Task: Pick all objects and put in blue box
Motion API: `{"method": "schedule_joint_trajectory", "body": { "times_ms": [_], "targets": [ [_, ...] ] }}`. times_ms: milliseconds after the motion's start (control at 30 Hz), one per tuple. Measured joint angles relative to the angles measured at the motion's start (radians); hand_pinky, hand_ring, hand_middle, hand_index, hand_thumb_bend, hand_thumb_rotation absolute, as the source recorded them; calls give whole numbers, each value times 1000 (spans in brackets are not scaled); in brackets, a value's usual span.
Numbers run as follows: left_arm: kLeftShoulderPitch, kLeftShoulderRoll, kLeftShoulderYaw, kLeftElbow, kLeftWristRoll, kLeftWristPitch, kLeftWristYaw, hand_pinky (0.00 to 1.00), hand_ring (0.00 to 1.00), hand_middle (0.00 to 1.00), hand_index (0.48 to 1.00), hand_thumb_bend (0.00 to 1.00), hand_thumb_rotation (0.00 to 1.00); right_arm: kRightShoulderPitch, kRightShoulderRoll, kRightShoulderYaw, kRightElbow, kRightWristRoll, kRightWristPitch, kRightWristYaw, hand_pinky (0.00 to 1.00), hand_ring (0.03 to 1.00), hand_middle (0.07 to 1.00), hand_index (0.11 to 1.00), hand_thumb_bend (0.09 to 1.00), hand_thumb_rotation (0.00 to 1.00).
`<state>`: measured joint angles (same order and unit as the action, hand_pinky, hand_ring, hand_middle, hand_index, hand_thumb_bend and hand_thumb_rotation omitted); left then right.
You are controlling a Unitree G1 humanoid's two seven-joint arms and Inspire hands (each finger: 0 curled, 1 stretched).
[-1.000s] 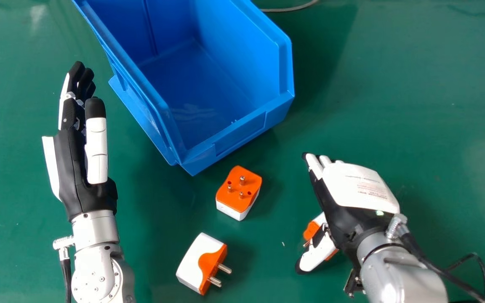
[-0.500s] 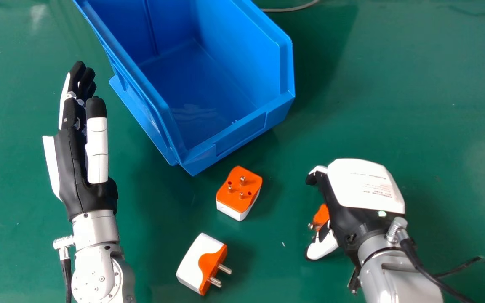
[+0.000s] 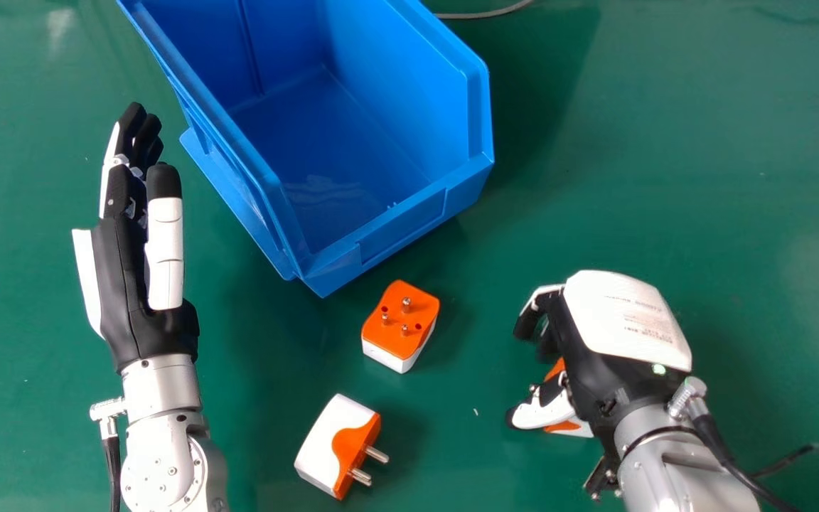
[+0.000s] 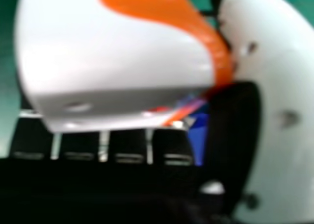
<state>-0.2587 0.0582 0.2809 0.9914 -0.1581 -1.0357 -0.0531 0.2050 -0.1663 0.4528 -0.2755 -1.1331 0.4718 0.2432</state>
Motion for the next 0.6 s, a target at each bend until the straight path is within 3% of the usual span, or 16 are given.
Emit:
{"method": "schedule_joint_trajectory", "body": {
  "times_ms": [200,600],
  "targets": [
    [0,0,-1,-1,1,0,0,935,935,915,892,823,831,20,0,-16,0,82,-36,-69,370,462,449,548,519,0],
    [0,0,-2,-6,3,0,3,934,935,915,892,834,834,35,0,-19,29,154,-86,-173,346,436,443,531,517,0]
  ]
}}
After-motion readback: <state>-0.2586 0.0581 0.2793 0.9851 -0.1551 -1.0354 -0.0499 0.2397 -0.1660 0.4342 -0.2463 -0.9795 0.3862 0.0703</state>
